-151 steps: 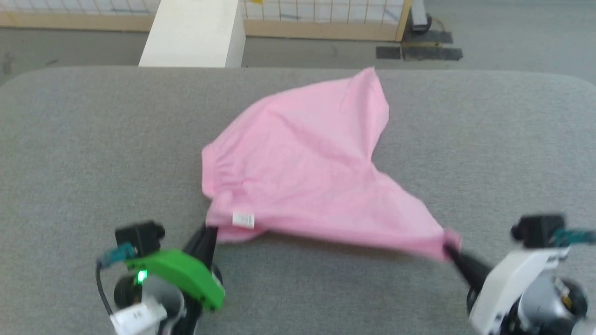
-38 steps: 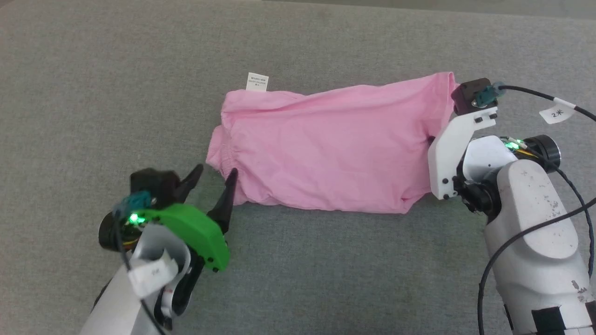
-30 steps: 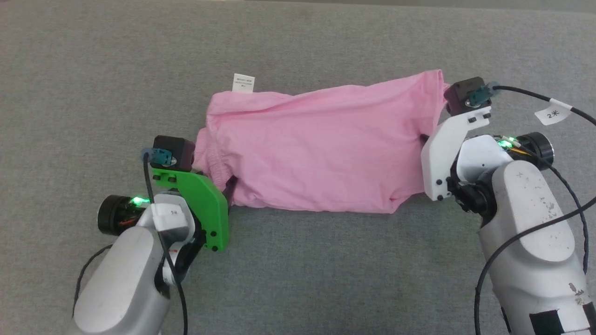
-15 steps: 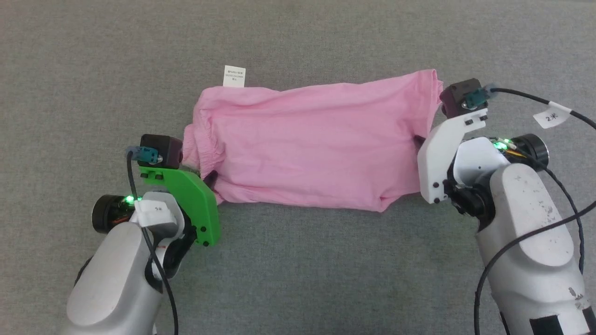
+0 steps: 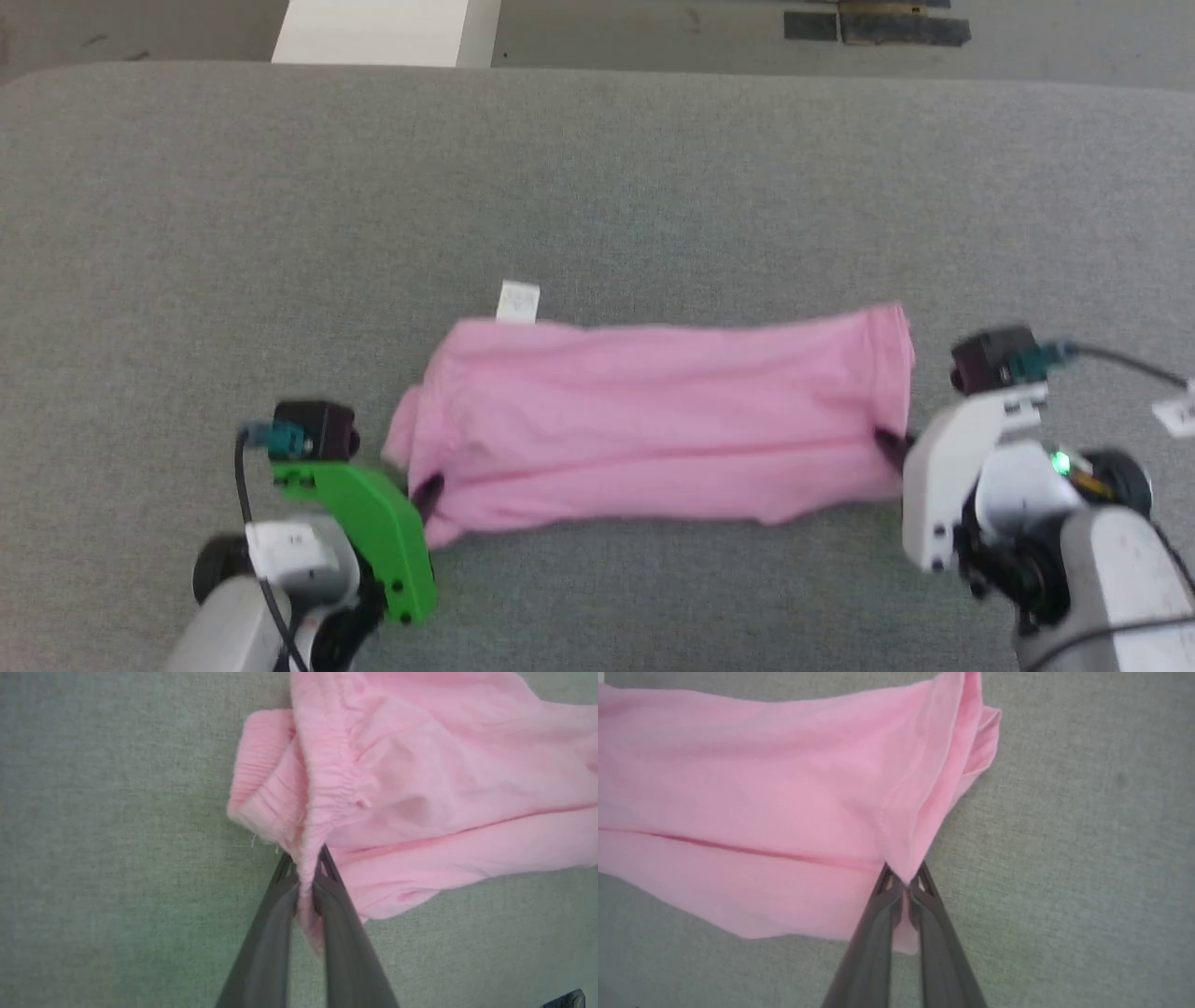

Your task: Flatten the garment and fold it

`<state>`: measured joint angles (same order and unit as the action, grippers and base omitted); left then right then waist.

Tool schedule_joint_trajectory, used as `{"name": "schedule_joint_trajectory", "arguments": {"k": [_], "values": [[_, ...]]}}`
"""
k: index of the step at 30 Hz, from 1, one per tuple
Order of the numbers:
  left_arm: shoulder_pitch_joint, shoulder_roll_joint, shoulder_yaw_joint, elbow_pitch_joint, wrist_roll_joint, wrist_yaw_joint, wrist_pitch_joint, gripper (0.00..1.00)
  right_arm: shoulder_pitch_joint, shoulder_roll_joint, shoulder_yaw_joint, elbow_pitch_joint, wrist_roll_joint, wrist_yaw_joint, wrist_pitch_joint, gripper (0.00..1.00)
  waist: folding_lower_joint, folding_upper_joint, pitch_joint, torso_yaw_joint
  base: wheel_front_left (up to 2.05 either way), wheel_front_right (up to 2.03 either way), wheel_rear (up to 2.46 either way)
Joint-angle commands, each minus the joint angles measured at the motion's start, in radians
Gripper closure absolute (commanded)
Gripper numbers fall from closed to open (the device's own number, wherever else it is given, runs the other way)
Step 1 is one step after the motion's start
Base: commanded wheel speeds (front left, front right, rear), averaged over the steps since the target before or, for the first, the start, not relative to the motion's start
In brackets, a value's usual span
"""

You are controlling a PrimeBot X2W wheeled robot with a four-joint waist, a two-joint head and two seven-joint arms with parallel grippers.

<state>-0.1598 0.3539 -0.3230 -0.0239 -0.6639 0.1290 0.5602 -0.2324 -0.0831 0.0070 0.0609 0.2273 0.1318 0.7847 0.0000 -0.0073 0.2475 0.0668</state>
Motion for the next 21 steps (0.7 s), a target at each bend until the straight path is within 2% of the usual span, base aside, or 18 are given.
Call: {"name": "schedule_joint_trajectory", "arguments": {"k": [1,5,6,7,8,9,14,16,18,21], "values": [[0.036,0.009,0.005,-0.012,-0.012,0.015,0.004,1.00,0.051,0.004,-0.012,-0.028,0.014,-0.001,0.012,1.00,0.0000,0.0073,-0.017,0.002,0.00,0.00,0.00],[0.088,-0.007,0.018,-0.035,-0.039,0.033,-0.006,1.00,0.150,0.023,-0.042,-0.094,0.044,-0.001,0.018,1.00,0.0000,0.0073,-0.022,0.004,0.00,0.00,0.00],[0.094,-0.013,0.024,-0.040,-0.048,0.036,-0.011,0.65,0.163,0.026,-0.048,-0.105,0.048,-0.001,0.009,1.00,0.0000,0.0073,-0.023,0.003,0.00,0.00,0.00],[0.098,-0.018,0.031,-0.046,-0.056,0.038,-0.017,0.00,0.168,0.028,-0.055,-0.112,0.053,-0.001,-0.003,1.00,0.0000,0.0073,-0.024,0.002,0.00,0.00,0.00],[0.100,-0.024,0.043,-0.055,-0.067,0.041,-0.026,0.00,0.171,0.030,-0.061,-0.120,0.064,-0.001,-0.017,0.85,0.0000,0.0073,-0.027,0.001,0.00,0.00,0.00],[0.102,-0.026,0.052,-0.063,-0.076,0.041,-0.029,0.00,0.174,0.031,-0.065,-0.126,0.075,-0.001,-0.023,0.00,0.0000,0.0073,-0.029,0.001,0.00,0.00,0.00],[0.105,-0.035,0.153,-0.149,-0.148,0.042,-0.083,0.00,0.176,0.032,-0.118,-0.170,0.146,-0.001,-0.028,0.00,0.0000,0.0073,-0.035,0.001,0.00,0.00,0.00],[0.097,-0.013,0.195,-0.165,-0.127,0.037,-0.136,0.00,0.166,0.033,-0.153,-0.183,0.148,-0.001,-0.026,0.00,0.0000,0.0073,-0.033,0.002,0.00,0.00,0.00],[0.073,-0.003,0.240,-0.170,-0.076,0.026,-0.252,0.00,0.151,0.033,-0.177,-0.183,0.141,-0.001,-0.018,0.00,0.0000,0.0073,-0.028,0.001,0.00,0.00,0.00],[0.052,0.016,0.245,-0.135,0.030,-0.013,-0.424,0.00,0.125,0.033,-0.179,-0.158,0.119,-0.001,0.007,0.00,0.0000,0.0073,-0.016,0.001,0.00,0.00,0.00]]}}
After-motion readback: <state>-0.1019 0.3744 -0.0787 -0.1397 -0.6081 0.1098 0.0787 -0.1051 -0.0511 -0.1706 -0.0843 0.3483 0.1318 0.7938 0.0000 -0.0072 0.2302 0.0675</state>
